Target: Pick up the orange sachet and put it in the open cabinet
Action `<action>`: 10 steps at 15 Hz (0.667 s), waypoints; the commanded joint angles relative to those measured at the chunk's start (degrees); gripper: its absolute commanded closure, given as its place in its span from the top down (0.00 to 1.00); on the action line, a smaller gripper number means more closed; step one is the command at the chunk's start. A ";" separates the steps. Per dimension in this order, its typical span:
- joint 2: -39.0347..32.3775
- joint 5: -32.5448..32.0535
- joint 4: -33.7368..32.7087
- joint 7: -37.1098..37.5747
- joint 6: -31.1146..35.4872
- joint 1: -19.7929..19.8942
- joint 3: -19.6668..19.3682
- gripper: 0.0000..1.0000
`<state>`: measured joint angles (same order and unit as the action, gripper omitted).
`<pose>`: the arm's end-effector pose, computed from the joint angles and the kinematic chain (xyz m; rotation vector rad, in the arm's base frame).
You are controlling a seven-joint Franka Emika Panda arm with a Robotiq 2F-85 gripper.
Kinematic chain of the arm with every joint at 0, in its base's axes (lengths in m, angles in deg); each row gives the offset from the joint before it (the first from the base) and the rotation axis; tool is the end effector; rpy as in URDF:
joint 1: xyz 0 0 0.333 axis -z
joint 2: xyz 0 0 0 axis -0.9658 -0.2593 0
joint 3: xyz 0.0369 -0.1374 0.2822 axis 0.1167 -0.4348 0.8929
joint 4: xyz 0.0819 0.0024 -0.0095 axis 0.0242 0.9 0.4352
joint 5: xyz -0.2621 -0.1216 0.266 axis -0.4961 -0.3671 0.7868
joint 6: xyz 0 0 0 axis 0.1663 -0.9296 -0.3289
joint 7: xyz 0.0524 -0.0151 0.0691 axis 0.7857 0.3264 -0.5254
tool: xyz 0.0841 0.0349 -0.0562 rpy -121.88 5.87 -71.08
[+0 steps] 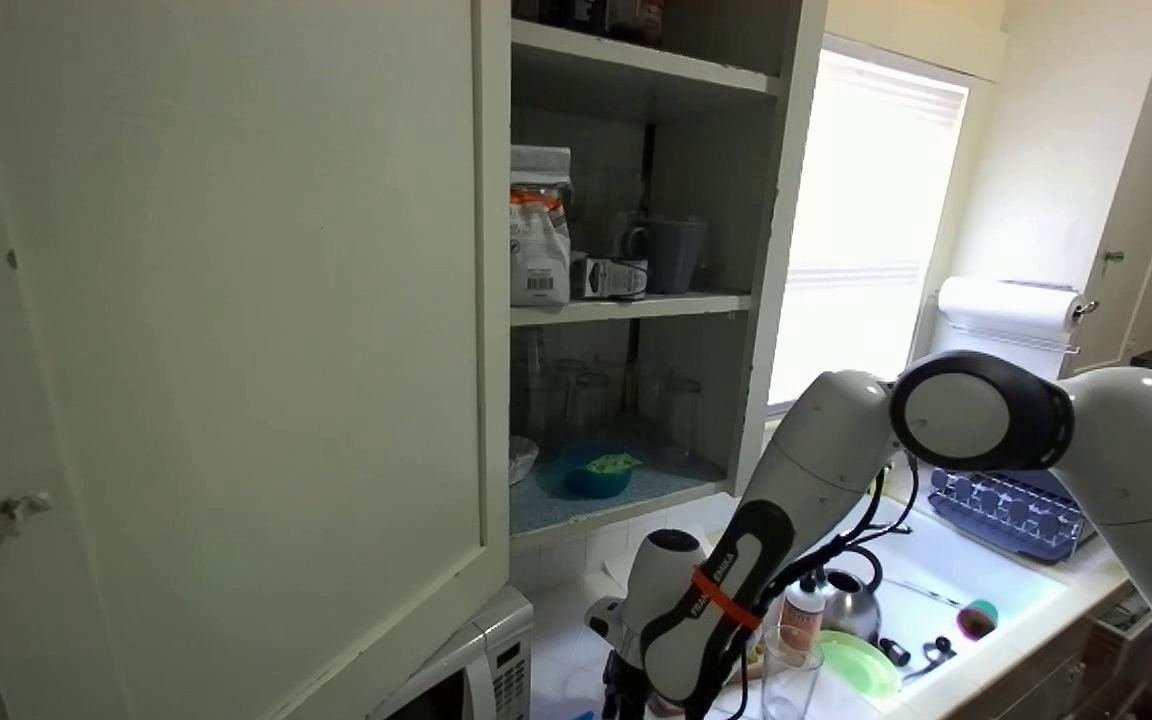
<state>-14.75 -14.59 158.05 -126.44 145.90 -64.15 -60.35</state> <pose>0.5634 0.0479 0.0868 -2.7049 -1.3772 -0.2630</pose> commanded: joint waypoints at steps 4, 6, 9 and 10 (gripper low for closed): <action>-1.60 -2.81 -1.57 1.30 -3.96 0.37 -0.75 0.91; -1.75 -2.46 -1.81 0.82 -4.82 0.86 -0.11 0.94; -1.91 -1.99 -2.34 0.46 -6.83 1.28 0.64 0.95; -2.02 -1.84 -2.58 0.32 -7.51 1.32 0.81 0.96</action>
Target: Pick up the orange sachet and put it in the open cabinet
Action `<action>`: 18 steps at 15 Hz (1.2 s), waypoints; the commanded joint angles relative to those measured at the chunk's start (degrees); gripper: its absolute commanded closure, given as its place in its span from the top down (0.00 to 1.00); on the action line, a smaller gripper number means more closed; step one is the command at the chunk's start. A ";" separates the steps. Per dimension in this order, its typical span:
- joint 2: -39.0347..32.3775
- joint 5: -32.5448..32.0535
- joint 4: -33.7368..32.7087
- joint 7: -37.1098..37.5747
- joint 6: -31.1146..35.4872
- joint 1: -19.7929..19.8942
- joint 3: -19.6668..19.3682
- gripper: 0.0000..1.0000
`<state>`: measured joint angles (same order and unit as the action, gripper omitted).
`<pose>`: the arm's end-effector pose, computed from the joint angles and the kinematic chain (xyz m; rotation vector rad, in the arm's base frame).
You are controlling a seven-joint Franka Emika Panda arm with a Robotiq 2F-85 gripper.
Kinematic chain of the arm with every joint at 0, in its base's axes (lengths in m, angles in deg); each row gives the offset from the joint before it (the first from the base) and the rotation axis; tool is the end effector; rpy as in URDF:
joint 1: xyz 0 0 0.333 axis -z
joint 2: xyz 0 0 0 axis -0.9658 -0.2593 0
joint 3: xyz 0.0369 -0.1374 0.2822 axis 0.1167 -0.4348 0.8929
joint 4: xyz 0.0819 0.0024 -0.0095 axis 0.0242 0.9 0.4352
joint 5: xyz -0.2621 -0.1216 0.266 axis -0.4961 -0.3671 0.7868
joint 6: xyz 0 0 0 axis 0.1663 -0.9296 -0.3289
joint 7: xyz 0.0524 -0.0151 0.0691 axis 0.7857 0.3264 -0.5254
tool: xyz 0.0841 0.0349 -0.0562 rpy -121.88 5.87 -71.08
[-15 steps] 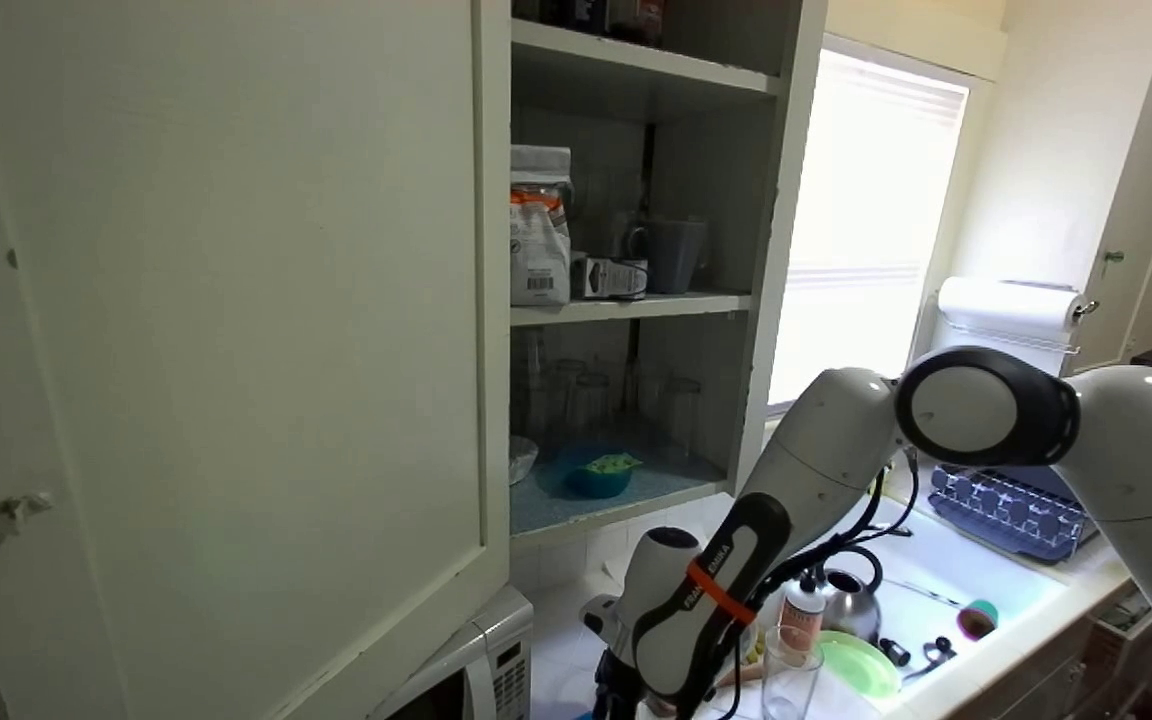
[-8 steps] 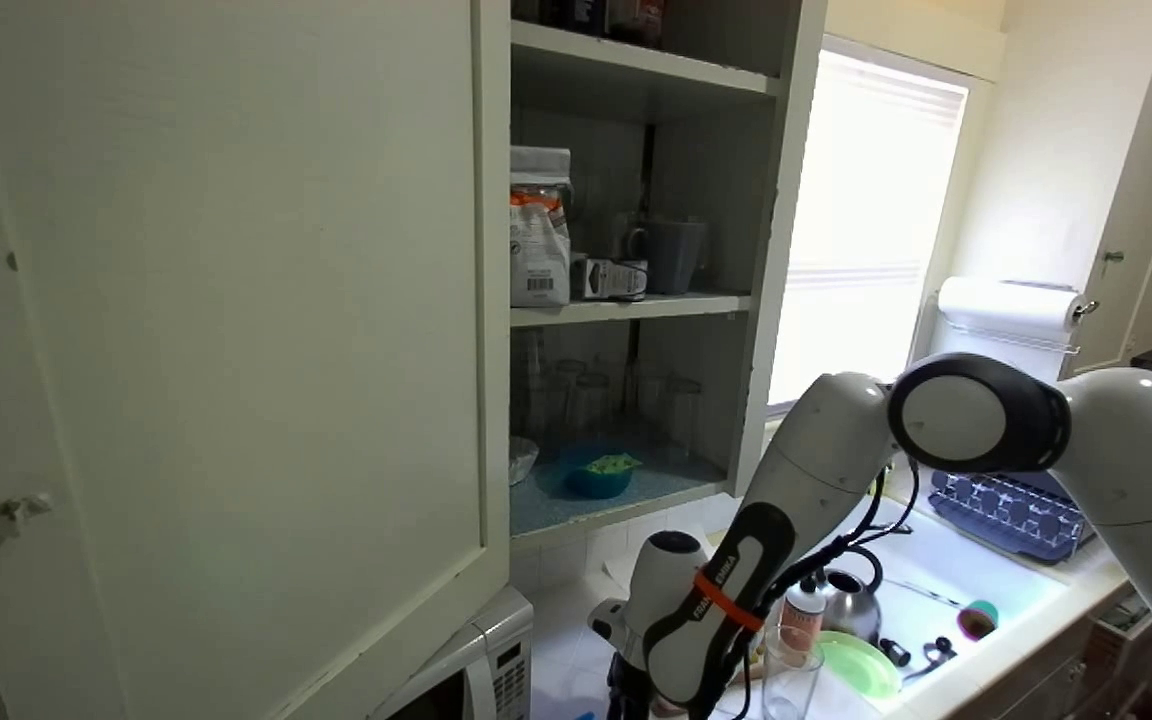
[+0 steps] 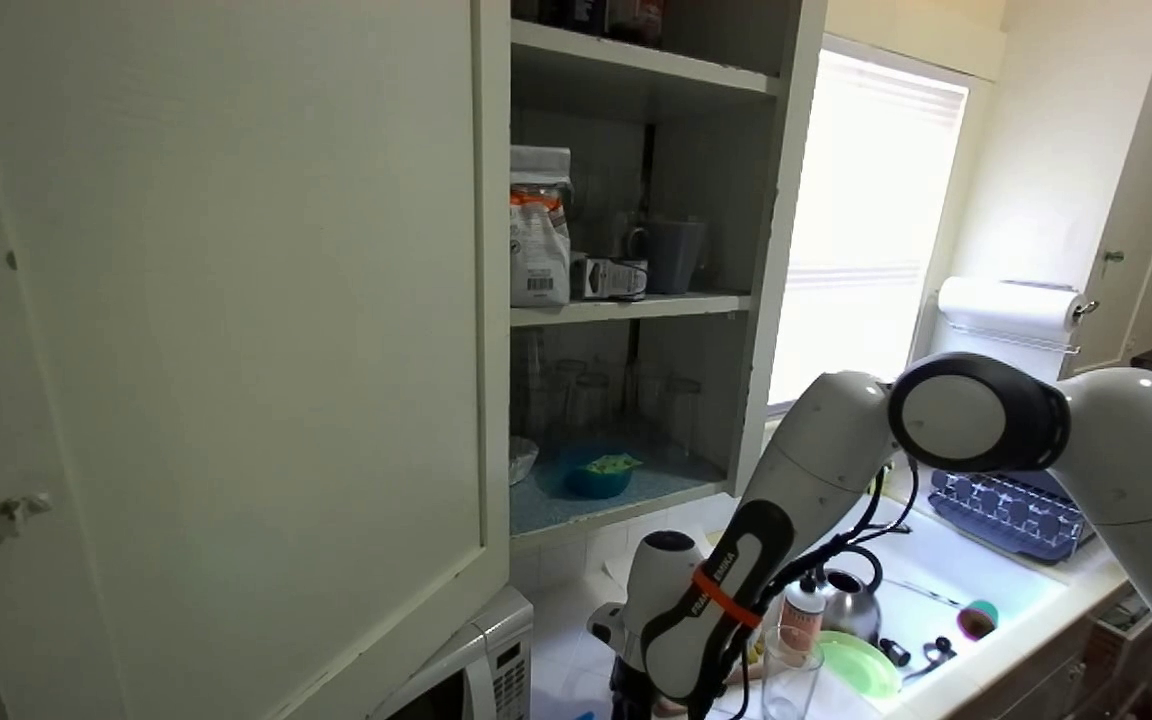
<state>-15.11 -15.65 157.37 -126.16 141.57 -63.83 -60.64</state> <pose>0.5598 0.0435 0.0793 -2.6860 -1.3810 -0.1623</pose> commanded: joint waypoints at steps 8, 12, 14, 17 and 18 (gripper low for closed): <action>-1.50 0.07 -3.45 -0.03 -8.54 0.61 0.88 1.00; -1.87 2.11 -5.41 0.37 -14.76 0.81 0.93 1.00; -2.12 3.28 -6.45 0.26 -17.99 0.80 0.86 1.00; -2.52 5.48 -7.82 -0.22 -21.35 0.99 0.96 0.99; -2.71 6.44 -8.25 -0.48 -22.03 1.23 1.17 0.98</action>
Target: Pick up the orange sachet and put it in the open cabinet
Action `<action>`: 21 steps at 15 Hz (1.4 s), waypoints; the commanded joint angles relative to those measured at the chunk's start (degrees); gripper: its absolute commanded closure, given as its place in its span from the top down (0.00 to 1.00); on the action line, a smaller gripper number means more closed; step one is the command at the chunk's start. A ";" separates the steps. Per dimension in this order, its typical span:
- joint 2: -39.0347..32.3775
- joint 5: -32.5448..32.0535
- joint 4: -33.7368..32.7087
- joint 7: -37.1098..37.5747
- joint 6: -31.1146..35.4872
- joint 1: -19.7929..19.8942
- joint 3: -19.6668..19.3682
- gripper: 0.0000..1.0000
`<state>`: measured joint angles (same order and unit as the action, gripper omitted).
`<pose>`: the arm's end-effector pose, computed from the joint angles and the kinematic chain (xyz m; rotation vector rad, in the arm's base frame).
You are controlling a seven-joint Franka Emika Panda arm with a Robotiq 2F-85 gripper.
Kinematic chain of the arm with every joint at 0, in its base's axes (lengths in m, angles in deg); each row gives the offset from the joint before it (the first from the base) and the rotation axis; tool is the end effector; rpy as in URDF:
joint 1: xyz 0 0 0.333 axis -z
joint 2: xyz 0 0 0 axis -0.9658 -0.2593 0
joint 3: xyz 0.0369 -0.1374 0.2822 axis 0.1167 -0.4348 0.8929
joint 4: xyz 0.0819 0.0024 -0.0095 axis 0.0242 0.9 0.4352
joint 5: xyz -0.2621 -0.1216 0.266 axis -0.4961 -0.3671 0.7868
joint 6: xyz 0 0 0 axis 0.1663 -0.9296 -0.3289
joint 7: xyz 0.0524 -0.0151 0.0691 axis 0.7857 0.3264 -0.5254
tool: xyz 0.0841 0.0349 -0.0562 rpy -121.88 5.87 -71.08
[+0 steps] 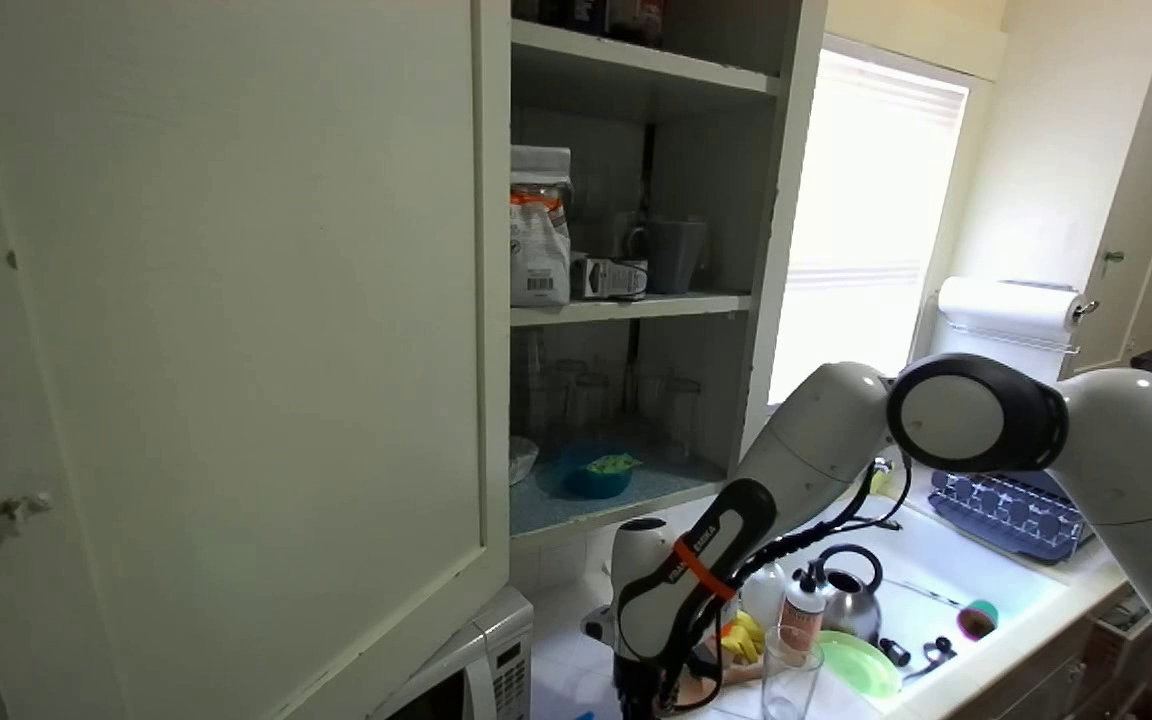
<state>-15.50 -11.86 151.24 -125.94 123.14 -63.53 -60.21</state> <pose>0.5694 0.0412 0.0815 -2.6081 -1.2636 0.1211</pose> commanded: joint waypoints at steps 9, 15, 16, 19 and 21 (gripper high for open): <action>-4.71 10.19 -4.20 -3.04 -5.46 3.48 2.40 0.38; -2.65 13.18 -2.20 -3.04 -4.28 3.88 3.89 0.00; -1.46 13.95 -0.91 -2.57 -3.47 3.71 4.35 0.00; 2.01 15.35 3.25 -1.91 0.30 2.96 5.64 0.02; 5.07 16.52 6.98 -1.16 4.77 2.59 6.98 0.02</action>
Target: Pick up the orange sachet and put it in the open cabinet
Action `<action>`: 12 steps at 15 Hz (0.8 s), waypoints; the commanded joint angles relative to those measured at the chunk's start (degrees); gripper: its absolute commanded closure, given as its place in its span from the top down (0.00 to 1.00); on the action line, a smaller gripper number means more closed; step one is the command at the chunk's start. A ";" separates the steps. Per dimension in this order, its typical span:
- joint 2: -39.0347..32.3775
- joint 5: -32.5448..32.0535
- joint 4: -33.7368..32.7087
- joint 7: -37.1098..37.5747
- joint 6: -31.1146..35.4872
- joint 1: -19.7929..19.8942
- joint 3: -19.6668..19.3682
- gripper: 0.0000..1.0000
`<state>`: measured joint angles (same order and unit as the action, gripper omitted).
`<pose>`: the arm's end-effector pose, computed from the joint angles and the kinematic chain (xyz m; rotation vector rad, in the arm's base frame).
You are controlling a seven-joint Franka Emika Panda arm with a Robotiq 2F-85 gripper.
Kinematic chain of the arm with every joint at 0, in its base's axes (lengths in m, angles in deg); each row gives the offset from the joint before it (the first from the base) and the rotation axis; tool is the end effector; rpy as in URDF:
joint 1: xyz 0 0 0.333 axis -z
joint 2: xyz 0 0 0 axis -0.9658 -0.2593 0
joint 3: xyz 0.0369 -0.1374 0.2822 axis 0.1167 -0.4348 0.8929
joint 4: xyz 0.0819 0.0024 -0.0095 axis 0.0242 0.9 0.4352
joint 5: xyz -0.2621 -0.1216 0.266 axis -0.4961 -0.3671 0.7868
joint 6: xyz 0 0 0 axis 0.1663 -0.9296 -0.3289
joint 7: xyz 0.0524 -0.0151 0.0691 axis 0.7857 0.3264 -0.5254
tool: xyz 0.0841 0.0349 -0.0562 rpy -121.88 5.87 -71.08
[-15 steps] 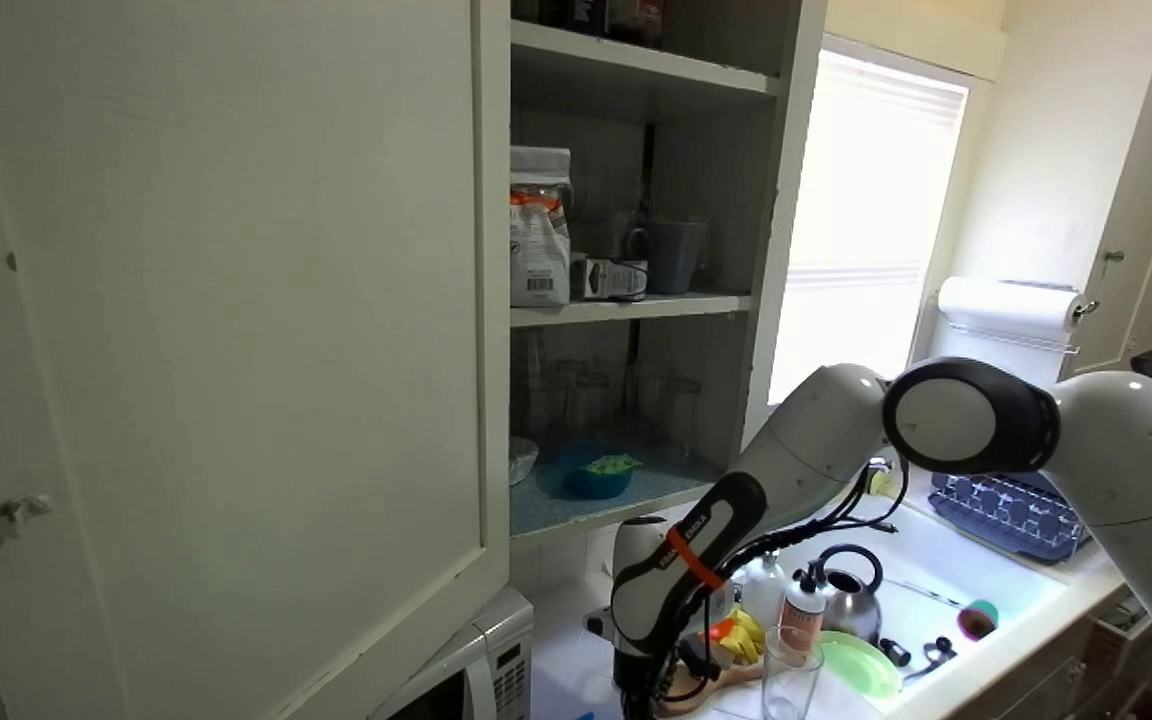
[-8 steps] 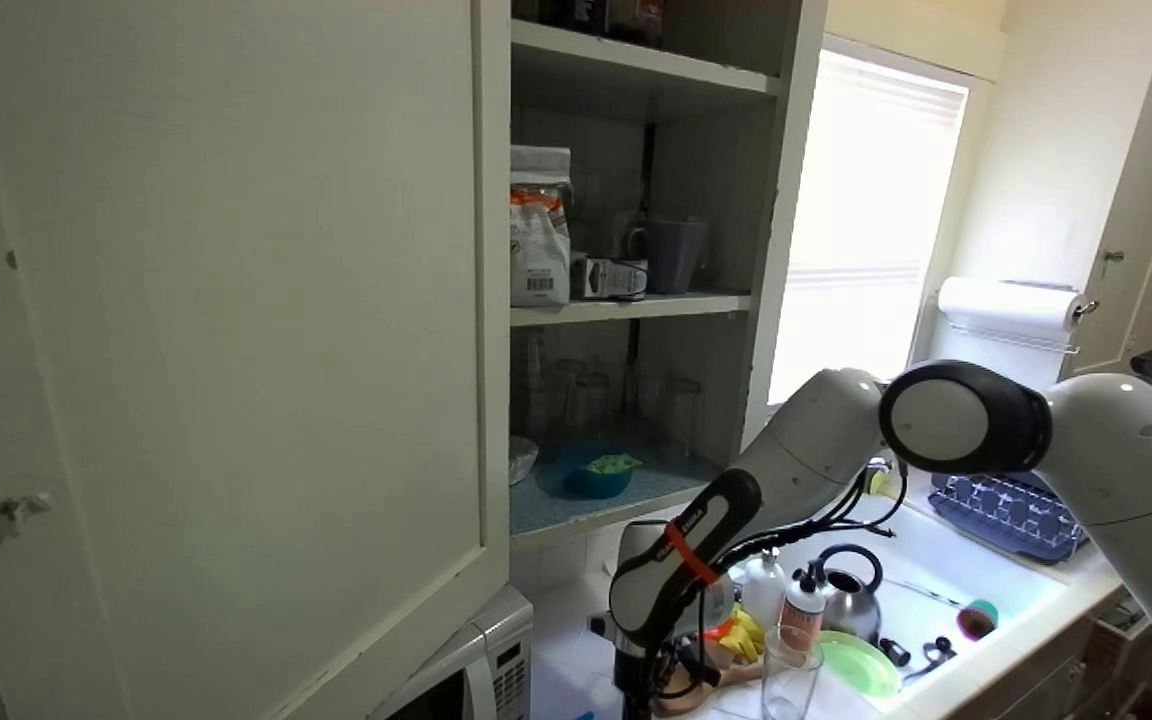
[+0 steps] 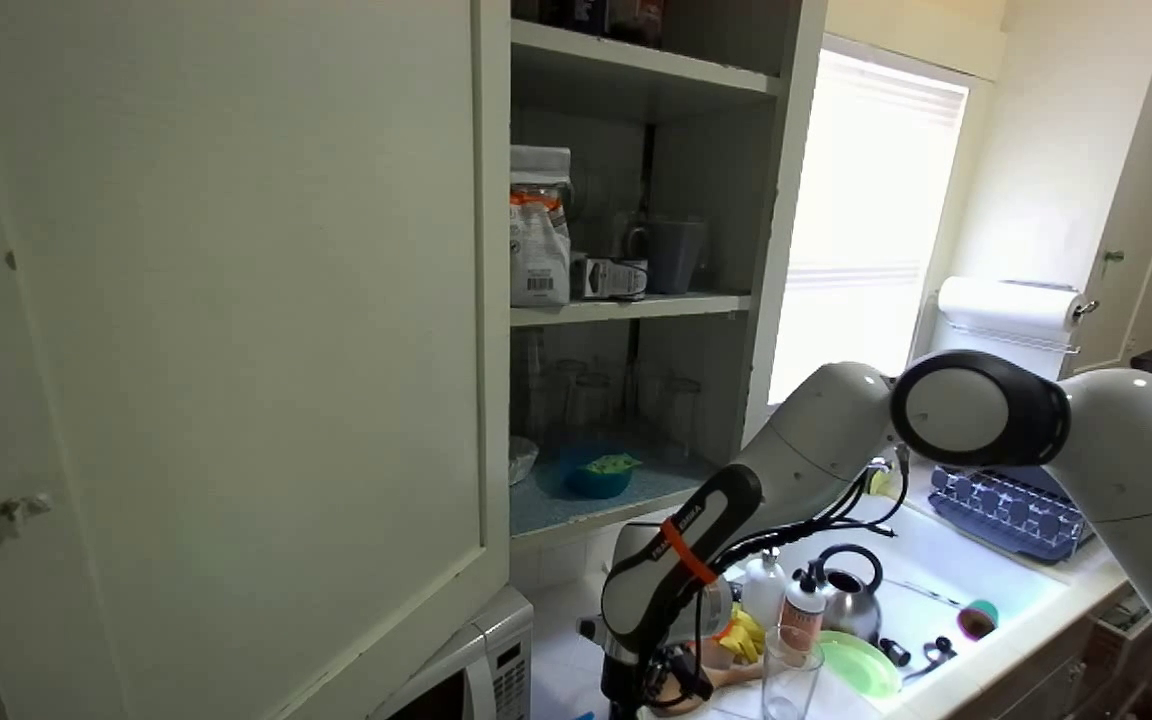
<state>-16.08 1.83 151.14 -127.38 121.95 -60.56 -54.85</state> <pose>0.5675 0.0648 0.0859 -2.5347 -0.9874 0.0500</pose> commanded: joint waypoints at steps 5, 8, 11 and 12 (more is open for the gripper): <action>15.58 6.60 19.32 1.91 18.43 0.80 7.68 0.02; 21.64 9.54 26.03 1.95 26.67 3.55 13.77 0.02; 29.35 7.94 32.41 5.59 34.08 5.10 18.52 0.02; 32.72 10.36 34.19 4.35 35.01 4.37 19.14 0.02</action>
<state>5.77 9.55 177.16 -124.27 153.03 -57.27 -39.29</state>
